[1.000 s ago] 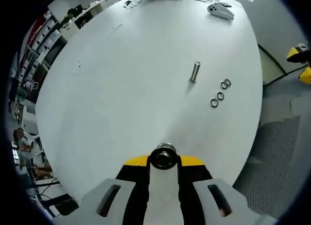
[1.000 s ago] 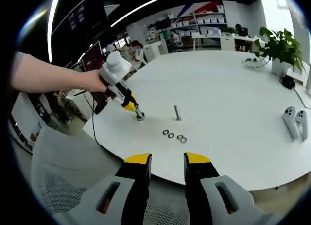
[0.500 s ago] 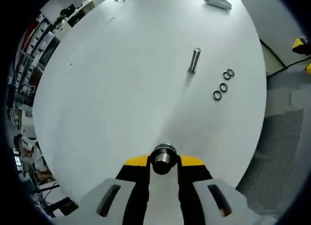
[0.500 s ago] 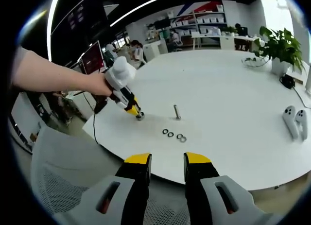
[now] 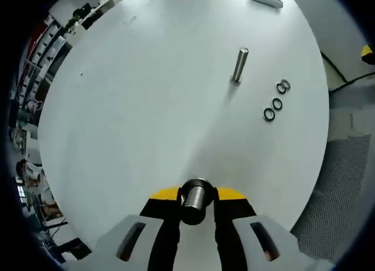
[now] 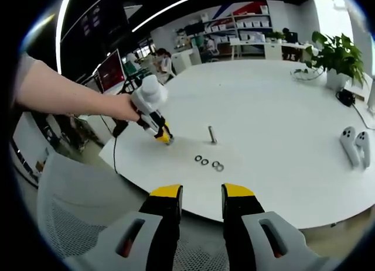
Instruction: Place the washer onto the threaded stud by aligning its center hole with the stud, sliding it down to the base, and recovering from edge contact or off-axis alignment until the washer reaches the visible bottom stop.
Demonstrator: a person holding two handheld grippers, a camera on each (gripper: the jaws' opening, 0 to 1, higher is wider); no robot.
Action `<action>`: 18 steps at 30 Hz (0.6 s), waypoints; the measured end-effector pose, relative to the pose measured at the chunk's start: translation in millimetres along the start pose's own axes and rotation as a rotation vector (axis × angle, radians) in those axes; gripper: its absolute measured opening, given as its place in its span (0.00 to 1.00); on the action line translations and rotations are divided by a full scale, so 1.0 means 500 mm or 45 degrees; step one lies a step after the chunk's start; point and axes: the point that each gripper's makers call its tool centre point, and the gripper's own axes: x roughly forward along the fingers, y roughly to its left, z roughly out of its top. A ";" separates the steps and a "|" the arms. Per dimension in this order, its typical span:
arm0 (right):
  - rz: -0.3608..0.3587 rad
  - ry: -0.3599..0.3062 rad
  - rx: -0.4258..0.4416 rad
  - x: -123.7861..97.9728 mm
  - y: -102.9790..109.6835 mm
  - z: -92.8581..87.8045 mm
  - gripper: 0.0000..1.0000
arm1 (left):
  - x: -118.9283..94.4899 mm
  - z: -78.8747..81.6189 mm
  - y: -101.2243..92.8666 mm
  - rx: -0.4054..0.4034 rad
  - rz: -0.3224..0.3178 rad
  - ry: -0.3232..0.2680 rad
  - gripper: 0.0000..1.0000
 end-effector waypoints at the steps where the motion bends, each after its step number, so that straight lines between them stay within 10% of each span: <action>1: -0.001 -0.001 0.001 0.000 0.000 0.000 0.29 | -0.002 0.009 -0.004 -0.040 -0.019 -0.035 0.13; 18: 0.004 0.020 -0.015 0.002 0.002 -0.005 0.29 | -0.020 -0.018 0.006 -0.094 0.013 -0.077 0.35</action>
